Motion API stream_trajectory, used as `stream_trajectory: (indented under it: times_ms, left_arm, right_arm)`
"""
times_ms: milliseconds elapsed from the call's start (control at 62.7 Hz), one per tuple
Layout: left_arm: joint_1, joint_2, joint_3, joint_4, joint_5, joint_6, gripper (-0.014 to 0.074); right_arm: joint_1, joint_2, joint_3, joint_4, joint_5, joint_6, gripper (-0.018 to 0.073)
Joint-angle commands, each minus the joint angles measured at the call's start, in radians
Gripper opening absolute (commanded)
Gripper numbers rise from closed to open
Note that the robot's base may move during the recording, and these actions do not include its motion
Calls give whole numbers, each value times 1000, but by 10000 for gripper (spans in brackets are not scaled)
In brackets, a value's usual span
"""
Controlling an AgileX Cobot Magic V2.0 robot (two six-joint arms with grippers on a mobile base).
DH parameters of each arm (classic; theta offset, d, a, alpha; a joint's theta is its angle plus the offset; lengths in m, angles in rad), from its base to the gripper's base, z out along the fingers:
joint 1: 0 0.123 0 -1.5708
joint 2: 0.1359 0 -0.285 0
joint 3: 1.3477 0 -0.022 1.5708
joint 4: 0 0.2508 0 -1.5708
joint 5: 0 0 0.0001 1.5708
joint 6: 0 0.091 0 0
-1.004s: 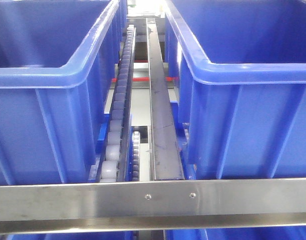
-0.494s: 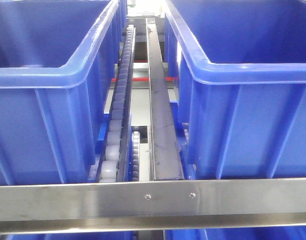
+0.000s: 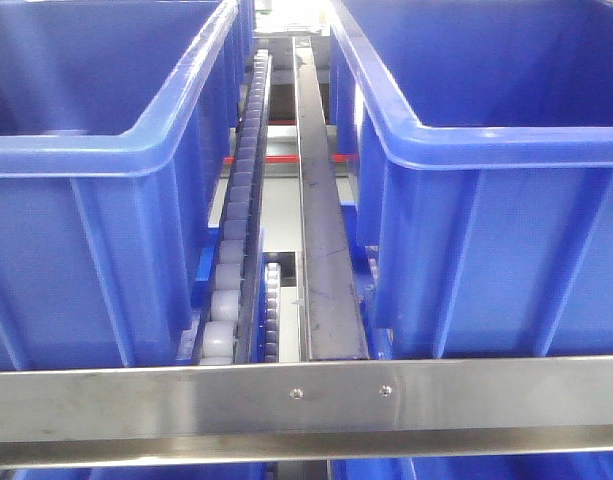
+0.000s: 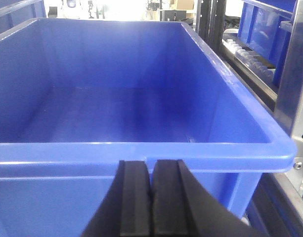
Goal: Pick and sort blue part to right shelf
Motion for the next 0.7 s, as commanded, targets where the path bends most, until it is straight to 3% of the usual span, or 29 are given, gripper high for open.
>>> stream_trajectory:
  times_ms: [0, 112, 686]
  left_arm:
    - [-7, -21, 22, -13, -109, -15, 132]
    - [-7, -21, 22, -1, -117, -90, 132]
    - [-7, -21, 22, 17, -119, -89, 132]
  right_arm:
    - [1, -22, -23, -1, -89, -9, 48]
    - [1, -22, -23, -1, -89, -9, 48]
    - [1, -22, -23, -1, -89, -9, 48]
